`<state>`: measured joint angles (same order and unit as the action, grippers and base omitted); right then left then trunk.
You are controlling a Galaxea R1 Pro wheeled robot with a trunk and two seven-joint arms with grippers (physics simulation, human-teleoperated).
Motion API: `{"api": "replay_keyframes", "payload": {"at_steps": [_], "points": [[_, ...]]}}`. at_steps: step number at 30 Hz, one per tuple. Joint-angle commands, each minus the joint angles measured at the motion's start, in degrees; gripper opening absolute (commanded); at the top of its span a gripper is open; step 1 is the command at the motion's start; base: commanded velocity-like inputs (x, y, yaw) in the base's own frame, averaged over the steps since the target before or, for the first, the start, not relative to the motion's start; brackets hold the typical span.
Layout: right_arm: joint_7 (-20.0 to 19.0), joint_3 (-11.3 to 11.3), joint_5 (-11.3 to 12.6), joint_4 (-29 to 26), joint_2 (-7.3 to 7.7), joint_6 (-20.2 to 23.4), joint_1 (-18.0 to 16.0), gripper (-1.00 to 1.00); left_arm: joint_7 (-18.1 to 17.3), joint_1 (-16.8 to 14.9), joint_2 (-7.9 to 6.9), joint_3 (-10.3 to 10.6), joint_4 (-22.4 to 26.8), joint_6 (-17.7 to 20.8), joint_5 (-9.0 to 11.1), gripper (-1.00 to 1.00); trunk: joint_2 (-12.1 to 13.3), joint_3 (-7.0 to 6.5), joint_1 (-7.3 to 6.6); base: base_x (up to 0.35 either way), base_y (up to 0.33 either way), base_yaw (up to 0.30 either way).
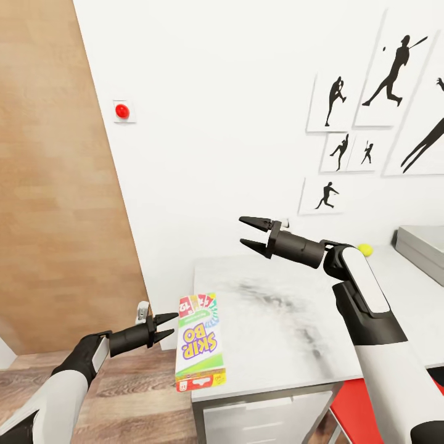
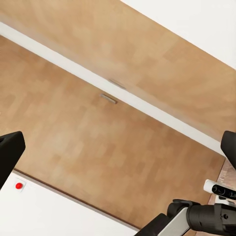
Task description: Put all the toys in the child's room - the three board games (two on the bed and one on the table), the two jigsaw puzzles on the table, and the tennis ball on the table - inside the toy box on the table in the child's room.
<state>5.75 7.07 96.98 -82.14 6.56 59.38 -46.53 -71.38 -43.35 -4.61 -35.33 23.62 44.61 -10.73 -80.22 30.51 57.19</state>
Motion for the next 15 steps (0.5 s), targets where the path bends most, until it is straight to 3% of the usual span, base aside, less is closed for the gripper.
{"api": "replay_keyframes", "payload": {"at_steps": [1,4,11,15], "points": [[0.6,0.0,0.6,0.0,0.04,0.1,0.0,1.00,-0.4,-0.1,0.04,-0.4,0.0,0.5,-0.6,1.00,0.0,0.06,0.00,0.000,0.000,0.000],[0.6,0.0,0.6,0.0,0.04,0.0,0.0,1.00,-0.4,-0.1,0.04,-0.4,0.0,0.6,-0.6,1.00,0.0,0.06,0.00,0.000,0.000,0.000],[0.6,0.0,0.6,0.0,0.04,0.0,0.0,1.00,-0.3,-0.1,0.04,-0.4,0.0,0.6,-0.6,1.00,-2.8,1.32,1.54,0.000,0.000,0.000],[0.6,0.0,0.6,0.0,0.04,0.0,0.0,1.00,-0.3,-0.1,0.04,-0.4,0.0,0.6,-0.6,1.00,-2.8,1.32,1.54,0.000,0.000,0.000]]}}
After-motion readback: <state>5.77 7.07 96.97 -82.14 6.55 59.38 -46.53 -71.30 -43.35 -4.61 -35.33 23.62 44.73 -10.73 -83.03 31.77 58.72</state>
